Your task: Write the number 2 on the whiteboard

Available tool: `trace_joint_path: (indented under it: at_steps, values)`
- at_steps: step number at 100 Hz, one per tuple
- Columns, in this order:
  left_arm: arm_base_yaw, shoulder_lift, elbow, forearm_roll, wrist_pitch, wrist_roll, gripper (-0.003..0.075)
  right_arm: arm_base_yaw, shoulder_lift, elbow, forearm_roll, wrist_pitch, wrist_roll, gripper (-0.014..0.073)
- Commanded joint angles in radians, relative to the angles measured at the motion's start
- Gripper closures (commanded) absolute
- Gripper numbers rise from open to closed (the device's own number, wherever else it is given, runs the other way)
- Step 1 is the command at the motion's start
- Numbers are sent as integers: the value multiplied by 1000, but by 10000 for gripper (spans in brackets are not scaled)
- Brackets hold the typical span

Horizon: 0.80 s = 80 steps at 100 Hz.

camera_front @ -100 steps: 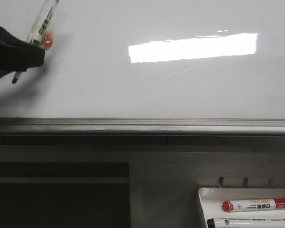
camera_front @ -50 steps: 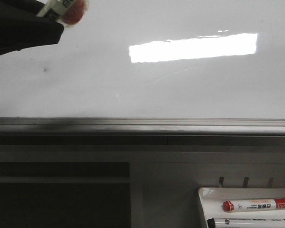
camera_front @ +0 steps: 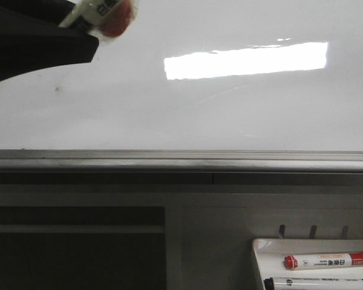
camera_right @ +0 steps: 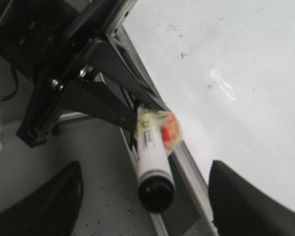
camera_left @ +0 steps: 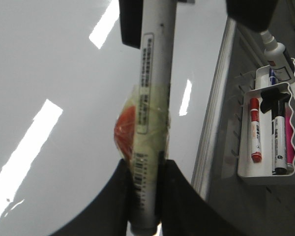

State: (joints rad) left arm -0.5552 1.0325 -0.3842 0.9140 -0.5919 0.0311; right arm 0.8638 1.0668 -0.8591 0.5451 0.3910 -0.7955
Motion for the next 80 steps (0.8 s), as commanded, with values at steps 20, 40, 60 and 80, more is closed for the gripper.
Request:
trace_joint_path:
  at_steps: [20, 40, 60, 80]
  values:
    - [-4, 89, -24, -63, -104, -12, 741, 27, 68, -46, 15, -79, -16, 111]
    - [-4, 129, 15, -121, -179, -11, 741, 27, 80, -46, 9, -93, -26, 111]
    - [-4, 129, 88, -196, -242, 3, 741, 8, 93, -46, -3, -95, -26, 111]
    - [-4, 129, 90, -202, -249, 15, 741, 8, 109, -46, -3, -82, -26, 111]
